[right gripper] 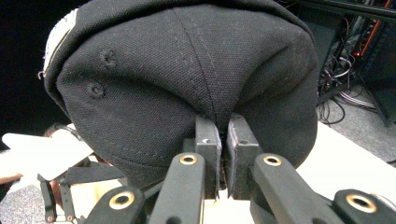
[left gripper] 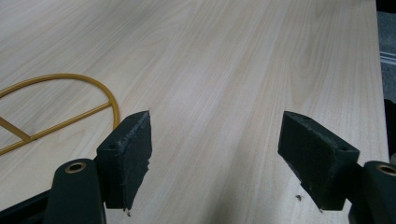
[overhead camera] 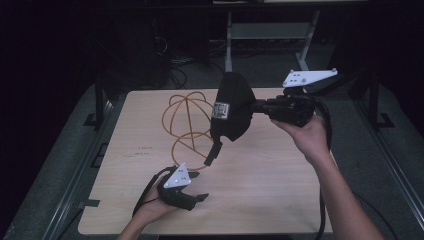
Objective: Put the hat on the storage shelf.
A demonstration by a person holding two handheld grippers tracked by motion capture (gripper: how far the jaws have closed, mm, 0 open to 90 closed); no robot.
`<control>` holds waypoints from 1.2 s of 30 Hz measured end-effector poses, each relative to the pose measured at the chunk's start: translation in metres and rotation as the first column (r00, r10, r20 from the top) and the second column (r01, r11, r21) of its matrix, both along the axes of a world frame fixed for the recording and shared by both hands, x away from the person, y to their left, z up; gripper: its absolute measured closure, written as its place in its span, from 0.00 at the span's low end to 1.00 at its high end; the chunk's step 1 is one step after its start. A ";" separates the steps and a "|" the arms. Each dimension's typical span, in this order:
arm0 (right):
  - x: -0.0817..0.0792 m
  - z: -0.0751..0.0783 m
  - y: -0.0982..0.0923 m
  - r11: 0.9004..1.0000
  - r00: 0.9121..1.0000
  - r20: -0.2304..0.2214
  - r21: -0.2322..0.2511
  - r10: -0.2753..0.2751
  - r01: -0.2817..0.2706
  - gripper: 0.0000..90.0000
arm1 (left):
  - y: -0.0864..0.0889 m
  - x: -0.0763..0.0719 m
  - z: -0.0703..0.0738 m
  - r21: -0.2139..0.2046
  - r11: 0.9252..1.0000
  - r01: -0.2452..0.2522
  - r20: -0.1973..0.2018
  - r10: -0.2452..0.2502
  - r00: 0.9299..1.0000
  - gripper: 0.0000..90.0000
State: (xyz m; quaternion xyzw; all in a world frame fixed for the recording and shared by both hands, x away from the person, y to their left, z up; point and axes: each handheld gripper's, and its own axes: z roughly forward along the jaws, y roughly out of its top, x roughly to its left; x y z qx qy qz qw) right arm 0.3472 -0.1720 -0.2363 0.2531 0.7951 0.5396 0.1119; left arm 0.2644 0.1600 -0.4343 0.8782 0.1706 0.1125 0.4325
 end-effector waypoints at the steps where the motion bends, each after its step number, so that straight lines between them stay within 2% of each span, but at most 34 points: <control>1: 0.000 0.000 0.000 1.000 1.000 0.000 0.000 0.000 0.000 0.95 | 0.000 0.000 0.000 0.000 1.000 -0.001 0.000 0.001 1.000 0.29; 6: 0.008 0.011 0.018 1.000 1.000 0.006 -0.013 0.022 -0.022 0.95 | 0.000 0.001 0.000 0.001 1.000 -0.004 0.009 0.004 1.000 0.29; 8: 0.013 0.014 0.028 0.999 1.000 0.003 -0.035 0.026 -0.026 0.95 | 0.001 0.000 0.000 -0.002 1.000 -0.008 -0.010 0.008 1.000 0.29; 10: 0.016 0.016 0.037 0.998 0.999 0.001 -0.049 0.032 -0.032 0.95 | 0.001 0.001 0.000 0.003 1.000 -0.004 -0.005 0.004 1.000 0.29; 11: 0.021 0.019 0.048 0.997 0.999 -0.009 -0.059 0.039 -0.040 0.95 | 0.001 0.000 0.000 -0.001 1.000 -0.005 -0.009 0.005 1.000 0.29; 12: 0.021 0.019 0.048 0.997 0.999 -0.009 -0.059 0.039 -0.040 0.95 | 0.002 0.001 0.000 0.010 1.000 0.000 -0.007 0.000 1.000 0.29; 13: 0.028 0.021 0.057 0.996 0.998 -0.023 -0.069 0.051 -0.053 0.95 | 0.002 0.001 0.000 0.009 1.000 0.000 -0.007 0.000 1.000 0.29; 15: 0.030 0.022 0.062 0.996 0.998 -0.039 -0.069 0.046 -0.049 0.95 | 0.002 0.001 -0.001 0.010 1.000 0.000 -0.005 0.000 1.000 0.29; 16: 0.033 0.023 0.066 0.996 0.998 -0.029 -0.076 0.050 -0.053 0.95 | 0.002 0.001 -0.001 0.009 1.000 -0.001 -0.005 0.001 1.000 0.29; 22: 0.049 0.028 0.094 0.992 0.995 -0.065 -0.096 0.078 -0.084 0.95 | 0.002 0.002 -0.003 0.002 1.000 -0.004 -0.003 0.004 1.000 0.29; 25: 0.059 0.029 0.108 0.991 0.993 -0.079 -0.096 0.086 -0.093 0.95 | 0.001 0.001 -0.003 0.004 1.000 0.002 -0.005 -0.002 1.000 0.29; 28: 0.061 0.030 0.116 0.991 0.992 -0.092 -0.095 0.086 -0.095 0.95 | 0.001 0.002 -0.003 0.017 1.000 0.009 0.007 -0.009 1.000 0.29; 31: 0.063 0.029 0.126 0.989 0.993 -0.077 -0.111 0.090 -0.098 0.95 | 0.000 0.003 -0.005 0.016 1.000 0.005 -0.004 -0.005 1.000 0.29; 33: 0.066 0.028 0.137 0.992 0.992 -0.090 -0.081 0.092 -0.099 0.95 | -0.001 0.002 -0.005 0.016 1.000 0.011 -0.003 -0.011 1.000 0.29; 36: 0.069 0.026 0.146 0.992 0.991 -0.091 -0.079 0.096 -0.103 0.95 | -0.002 0.002 -0.005 0.034 0.999 0.032 0.017 -0.033 0.999 0.29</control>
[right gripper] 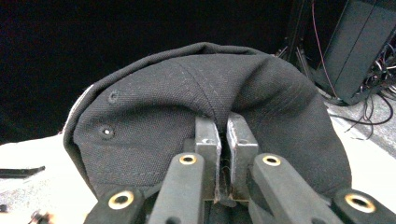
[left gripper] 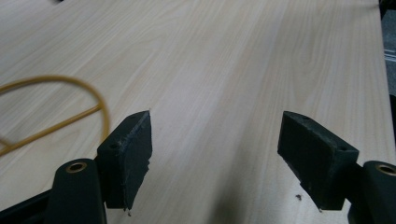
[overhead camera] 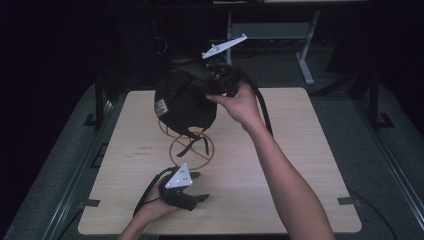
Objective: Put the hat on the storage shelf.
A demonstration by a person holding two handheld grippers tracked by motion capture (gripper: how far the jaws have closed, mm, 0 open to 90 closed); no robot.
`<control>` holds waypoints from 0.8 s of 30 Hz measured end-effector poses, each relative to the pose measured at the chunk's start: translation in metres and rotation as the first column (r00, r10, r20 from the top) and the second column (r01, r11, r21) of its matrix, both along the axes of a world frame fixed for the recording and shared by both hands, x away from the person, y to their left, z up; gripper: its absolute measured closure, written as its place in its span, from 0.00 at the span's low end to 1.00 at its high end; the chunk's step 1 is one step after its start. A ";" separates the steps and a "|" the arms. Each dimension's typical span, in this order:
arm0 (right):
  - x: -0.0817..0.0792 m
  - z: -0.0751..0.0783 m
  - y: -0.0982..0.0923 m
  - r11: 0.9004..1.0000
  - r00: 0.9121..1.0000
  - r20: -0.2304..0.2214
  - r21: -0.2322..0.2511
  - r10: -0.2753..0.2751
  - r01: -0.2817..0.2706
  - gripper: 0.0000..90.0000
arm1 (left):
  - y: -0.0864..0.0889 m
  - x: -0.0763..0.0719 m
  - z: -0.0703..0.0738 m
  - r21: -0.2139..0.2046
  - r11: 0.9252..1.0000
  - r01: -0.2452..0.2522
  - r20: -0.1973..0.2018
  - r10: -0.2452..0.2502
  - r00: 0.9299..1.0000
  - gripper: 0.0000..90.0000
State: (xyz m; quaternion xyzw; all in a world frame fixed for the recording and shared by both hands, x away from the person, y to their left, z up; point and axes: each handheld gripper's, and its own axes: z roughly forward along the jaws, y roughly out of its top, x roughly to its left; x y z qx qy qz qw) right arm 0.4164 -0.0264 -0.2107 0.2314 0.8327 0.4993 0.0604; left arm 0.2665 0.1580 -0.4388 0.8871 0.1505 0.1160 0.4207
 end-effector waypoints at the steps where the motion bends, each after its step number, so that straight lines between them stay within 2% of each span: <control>1: 0.000 -0.001 0.005 1.000 1.000 0.001 0.001 -0.003 0.003 0.94 | -0.001 -0.001 0.000 -0.003 1.000 0.001 -0.002 -0.001 1.000 0.29; 5: -0.001 -0.003 0.022 1.000 1.000 0.029 -0.012 -0.011 0.011 0.90 | -0.002 -0.001 -0.002 -0.006 1.000 0.004 -0.013 -0.004 1.000 0.29; 8: -0.002 -0.008 0.034 0.998 0.998 0.058 -0.058 0.000 0.004 0.95 | -0.002 -0.001 -0.001 -0.011 1.000 0.007 -0.003 -0.007 1.000 0.29; 10: -0.001 -0.011 0.041 0.998 0.998 0.055 -0.057 0.008 -0.005 0.94 | -0.001 -0.001 -0.001 -0.008 1.000 0.010 -0.003 -0.010 1.000 0.29; 11: -0.001 -0.014 0.043 0.998 0.999 0.043 -0.050 0.028 -0.026 0.88 | -0.001 -0.001 0.000 -0.012 1.000 0.009 -0.014 -0.009 1.000 0.29; 12: 0.000 -0.015 0.044 0.999 0.999 0.035 -0.041 0.028 -0.027 0.83 | -0.001 -0.001 0.000 -0.012 1.000 0.009 -0.014 -0.009 1.000 0.29; 13: 0.000 -0.015 0.044 0.999 0.999 0.035 -0.041 0.028 -0.027 0.83 | -0.001 -0.001 0.000 -0.012 1.000 0.010 -0.014 -0.010 1.000 0.29; 15: 0.000 -0.015 0.040 0.999 1.000 0.002 -0.024 0.022 -0.022 0.75 | 0.000 -0.001 0.000 -0.018 1.000 0.006 -0.016 -0.006 1.000 0.29; 17: 0.000 -0.015 0.037 1.000 1.000 0.007 -0.018 0.018 -0.018 0.73 | 0.000 -0.001 0.000 -0.023 1.000 0.003 -0.017 -0.003 1.000 0.29; 19: 0.002 -0.017 0.030 1.000 1.000 -0.016 -0.007 0.016 -0.016 0.68 | 0.001 0.000 0.001 -0.029 1.000 -0.004 -0.016 0.003 1.000 0.29; 24: 0.003 -0.022 0.021 1.000 1.000 -0.019 -0.003 0.013 -0.013 0.64 | 0.002 0.001 0.001 -0.040 0.999 -0.016 -0.013 0.015 1.000 0.29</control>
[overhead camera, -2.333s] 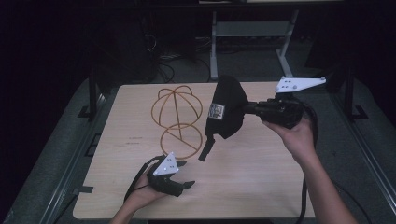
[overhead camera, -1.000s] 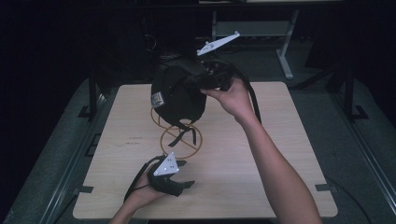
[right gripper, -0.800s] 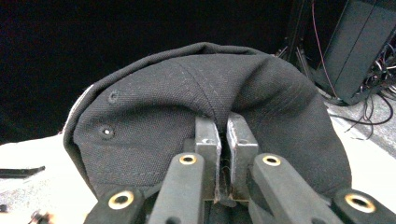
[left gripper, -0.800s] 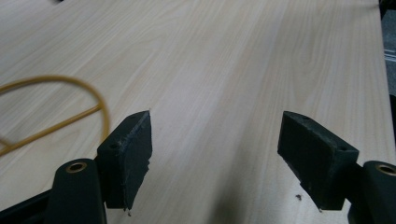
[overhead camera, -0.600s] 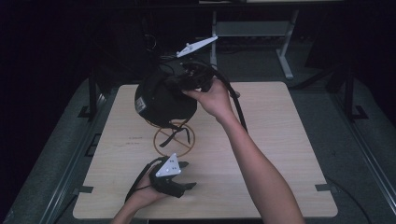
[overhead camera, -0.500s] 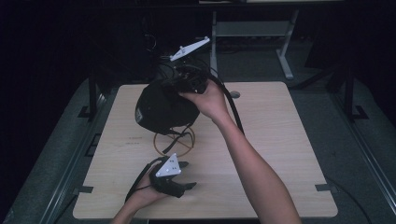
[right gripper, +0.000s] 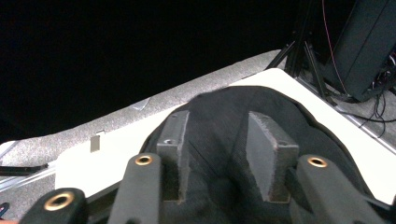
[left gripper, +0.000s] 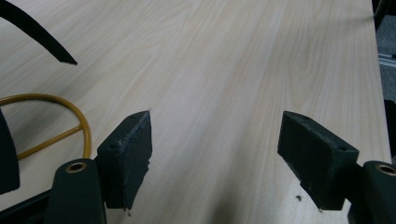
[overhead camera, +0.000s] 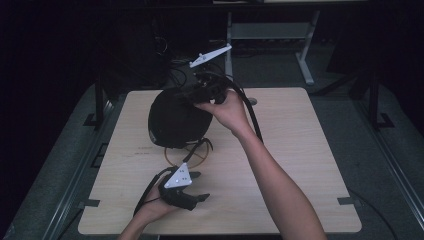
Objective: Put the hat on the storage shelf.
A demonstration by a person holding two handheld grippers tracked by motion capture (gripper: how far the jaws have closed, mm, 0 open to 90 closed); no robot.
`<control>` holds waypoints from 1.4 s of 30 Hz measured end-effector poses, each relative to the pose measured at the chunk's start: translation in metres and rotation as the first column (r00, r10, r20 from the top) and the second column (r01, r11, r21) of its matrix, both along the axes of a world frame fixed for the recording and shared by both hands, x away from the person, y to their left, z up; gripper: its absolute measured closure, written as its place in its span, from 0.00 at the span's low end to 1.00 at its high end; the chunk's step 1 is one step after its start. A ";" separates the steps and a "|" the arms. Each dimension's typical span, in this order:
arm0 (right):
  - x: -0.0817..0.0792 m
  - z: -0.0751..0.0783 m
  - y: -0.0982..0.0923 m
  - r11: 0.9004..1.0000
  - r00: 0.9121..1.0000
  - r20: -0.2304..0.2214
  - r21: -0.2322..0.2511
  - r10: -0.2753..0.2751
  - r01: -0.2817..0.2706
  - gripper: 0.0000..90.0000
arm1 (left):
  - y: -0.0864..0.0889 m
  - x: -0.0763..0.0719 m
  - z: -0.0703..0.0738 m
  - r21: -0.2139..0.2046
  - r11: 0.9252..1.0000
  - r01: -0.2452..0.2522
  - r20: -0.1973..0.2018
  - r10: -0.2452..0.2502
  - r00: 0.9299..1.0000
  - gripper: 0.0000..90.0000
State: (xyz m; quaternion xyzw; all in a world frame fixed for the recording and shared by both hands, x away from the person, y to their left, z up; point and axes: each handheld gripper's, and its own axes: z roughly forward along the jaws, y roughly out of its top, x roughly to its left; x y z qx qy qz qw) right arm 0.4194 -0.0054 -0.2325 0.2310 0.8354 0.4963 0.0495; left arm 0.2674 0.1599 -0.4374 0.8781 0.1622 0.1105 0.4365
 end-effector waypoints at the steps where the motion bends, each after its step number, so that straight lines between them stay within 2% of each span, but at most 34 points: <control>1: 0.000 -0.001 -0.002 1.000 1.000 -0.008 0.003 -0.003 0.003 0.64 | 0.000 0.000 0.000 -0.001 1.000 -0.002 0.001 0.002 1.000 0.29; 9: 0.002 -0.006 -0.025 1.000 0.999 -0.025 0.019 -0.020 0.021 0.56 | 0.003 0.002 -0.001 -0.021 0.999 -0.026 -0.006 0.026 1.000 0.29; 25: 0.001 -0.014 -0.062 0.998 0.997 -0.046 0.023 -0.065 0.067 0.47 | 0.005 0.004 -0.002 -0.042 0.998 -0.045 -0.016 0.044 0.999 0.28; 28: 0.002 -0.016 -0.066 0.997 0.996 -0.061 0.019 -0.070 0.071 0.45 | 0.007 0.004 -0.002 -0.028 0.999 -0.042 -0.006 0.042 0.999 0.29; 30: 0.001 -0.018 -0.071 0.997 0.995 -0.059 0.022 -0.076 0.077 0.45 | 0.007 0.004 -0.002 -0.042 0.998 -0.049 -0.006 0.049 0.999 0.29; 42: 0.003 -0.023 -0.085 0.995 0.992 -0.075 0.014 -0.102 0.103 0.42 | 0.008 0.005 -0.003 -0.043 0.998 -0.053 -0.008 0.053 0.999 0.28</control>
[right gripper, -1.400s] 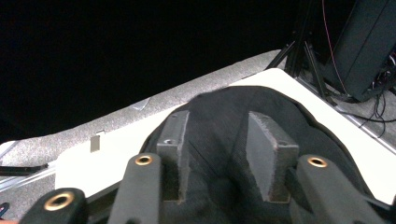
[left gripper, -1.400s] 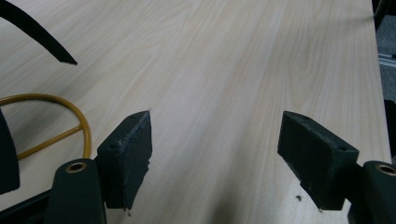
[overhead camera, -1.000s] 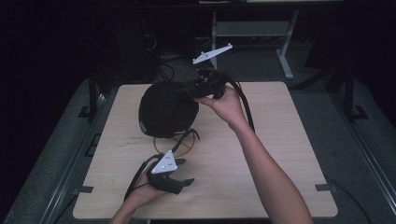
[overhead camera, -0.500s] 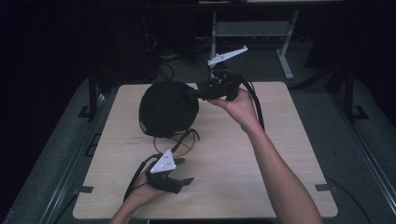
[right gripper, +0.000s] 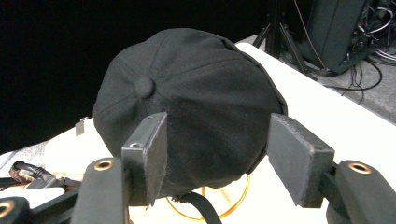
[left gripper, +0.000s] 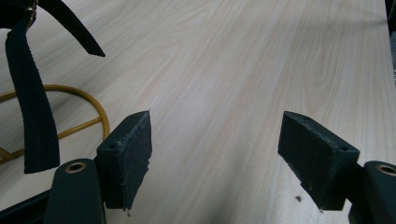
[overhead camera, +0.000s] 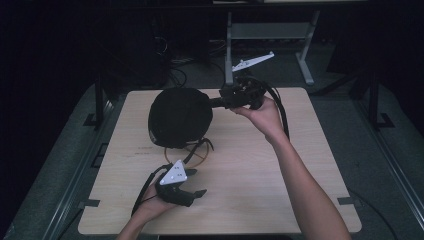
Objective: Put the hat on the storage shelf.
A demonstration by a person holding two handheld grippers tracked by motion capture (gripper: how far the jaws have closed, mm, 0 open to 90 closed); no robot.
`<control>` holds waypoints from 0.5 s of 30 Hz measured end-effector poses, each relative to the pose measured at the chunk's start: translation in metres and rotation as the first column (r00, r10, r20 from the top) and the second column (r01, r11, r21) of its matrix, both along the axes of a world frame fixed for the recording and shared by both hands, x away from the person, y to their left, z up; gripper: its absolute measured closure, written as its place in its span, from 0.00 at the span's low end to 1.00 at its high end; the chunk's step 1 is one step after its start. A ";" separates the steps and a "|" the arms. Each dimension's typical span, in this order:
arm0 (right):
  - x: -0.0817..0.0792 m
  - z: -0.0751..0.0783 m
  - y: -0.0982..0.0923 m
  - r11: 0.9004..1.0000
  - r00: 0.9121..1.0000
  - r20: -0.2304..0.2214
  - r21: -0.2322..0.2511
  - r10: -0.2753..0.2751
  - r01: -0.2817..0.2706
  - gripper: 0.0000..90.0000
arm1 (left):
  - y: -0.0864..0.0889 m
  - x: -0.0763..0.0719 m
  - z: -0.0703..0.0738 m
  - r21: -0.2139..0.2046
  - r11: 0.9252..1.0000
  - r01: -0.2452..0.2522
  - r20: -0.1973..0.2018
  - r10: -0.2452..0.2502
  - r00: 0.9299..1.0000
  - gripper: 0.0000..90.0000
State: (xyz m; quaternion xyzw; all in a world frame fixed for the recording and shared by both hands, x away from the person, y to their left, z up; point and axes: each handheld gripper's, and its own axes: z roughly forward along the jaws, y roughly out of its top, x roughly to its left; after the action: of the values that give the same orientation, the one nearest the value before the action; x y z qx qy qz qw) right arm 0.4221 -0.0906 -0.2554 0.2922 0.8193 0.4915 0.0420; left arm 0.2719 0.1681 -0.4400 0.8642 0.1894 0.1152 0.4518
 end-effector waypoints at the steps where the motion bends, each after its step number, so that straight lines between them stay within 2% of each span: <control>1: -0.001 0.000 -0.003 1.000 1.000 -0.001 0.000 -0.006 0.006 0.40 | 0.000 0.000 0.000 0.000 1.000 0.000 0.000 0.000 1.000 0.28; 6: 0.000 0.000 -0.009 1.000 1.000 -0.005 0.000 -0.011 0.011 0.38 | -0.001 0.000 -0.001 -0.021 1.000 -0.009 -0.003 0.009 1.000 0.28; 15: -0.002 -0.001 -0.024 0.999 0.999 -0.009 0.017 -0.036 0.036 0.34 | -0.001 0.000 -0.001 -0.019 1.000 -0.008 0.000 0.008 1.000 0.28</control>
State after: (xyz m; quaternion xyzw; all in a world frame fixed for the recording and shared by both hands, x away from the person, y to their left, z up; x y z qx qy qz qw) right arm 0.4204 -0.1144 -0.2562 0.3095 0.8098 0.4964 0.0449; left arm 0.2720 0.1671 -0.4413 0.8590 0.1942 0.1152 0.4594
